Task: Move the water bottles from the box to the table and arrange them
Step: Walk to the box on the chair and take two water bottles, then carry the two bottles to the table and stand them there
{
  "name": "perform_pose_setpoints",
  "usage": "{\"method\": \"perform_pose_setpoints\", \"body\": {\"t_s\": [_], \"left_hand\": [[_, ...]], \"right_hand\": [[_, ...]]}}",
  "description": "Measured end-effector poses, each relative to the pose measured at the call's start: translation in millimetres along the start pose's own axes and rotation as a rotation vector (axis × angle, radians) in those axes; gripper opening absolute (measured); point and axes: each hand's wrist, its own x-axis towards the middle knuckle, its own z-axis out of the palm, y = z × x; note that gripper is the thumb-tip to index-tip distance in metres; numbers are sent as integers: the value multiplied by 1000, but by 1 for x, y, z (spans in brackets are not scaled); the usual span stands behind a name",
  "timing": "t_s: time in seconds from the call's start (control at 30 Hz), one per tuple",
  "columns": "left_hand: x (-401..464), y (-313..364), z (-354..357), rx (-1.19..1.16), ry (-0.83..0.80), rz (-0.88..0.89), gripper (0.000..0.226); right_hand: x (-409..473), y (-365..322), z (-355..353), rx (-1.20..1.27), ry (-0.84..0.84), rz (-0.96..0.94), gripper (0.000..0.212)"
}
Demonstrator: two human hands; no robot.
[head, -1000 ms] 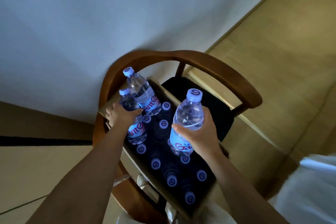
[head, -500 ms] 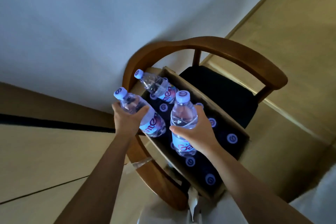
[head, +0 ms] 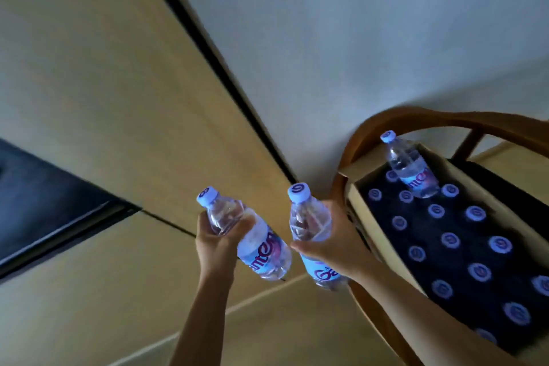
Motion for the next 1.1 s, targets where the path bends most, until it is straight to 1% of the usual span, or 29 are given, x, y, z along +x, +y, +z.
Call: {"method": "perform_pose_setpoints", "body": {"t_s": [0.1, 0.2, 0.33, 0.4, 0.47, 0.5, 0.57, 0.63, 0.7, 0.77, 0.83, 0.87, 0.97, 1.1], "left_hand": [[-11, 6, -89, -70, 154, 9, 39], [-32, 15, -178, -106, 281, 41, 47], [-67, 16, -298, -186, 515, 59, 43], [-87, 14, -349, -237, 628, 55, 34], [-112, 9, -399, -280, 736, 64, 28], [-125, 8, -421, -283, 785, 66, 30], [-146, 4, -459, -272, 872, 61, 42], [-164, -2, -492, -245, 980, 48, 47], [-176, -8, -520, -238, 1068, 36, 45], [-184, -17, -544, -228, 1141, 25, 37], [-186, -25, -566, -214, 1205, -2, 30], [-186, -28, -576, -208, 1223, -19, 32], [-175, -36, -611, -182, 1282, -43, 49], [-148, -42, -662, -174, 1392, -42, 41]], "right_hand": [[-12, -18, 74, -14, -149, -26, 61], [-32, -34, 156, -29, -264, -62, 69], [-68, -52, 276, -57, -458, -175, 68], [-86, -60, 328, -64, -565, -257, 69], [-107, -68, 380, -78, -698, -317, 64], [-118, -72, 405, -82, -758, -335, 60], [-136, -75, 449, -71, -849, -344, 56], [-152, -75, 490, -69, -943, -340, 57], [-167, -74, 526, -68, -1029, -342, 63], [-178, -73, 560, -70, -1120, -362, 68], [-186, -76, 594, -60, -1190, -386, 65], [-189, -78, 610, -50, -1217, -398, 62], [-191, -83, 667, -31, -1318, -446, 57], [-183, -94, 741, -16, -1406, -498, 55]]}}
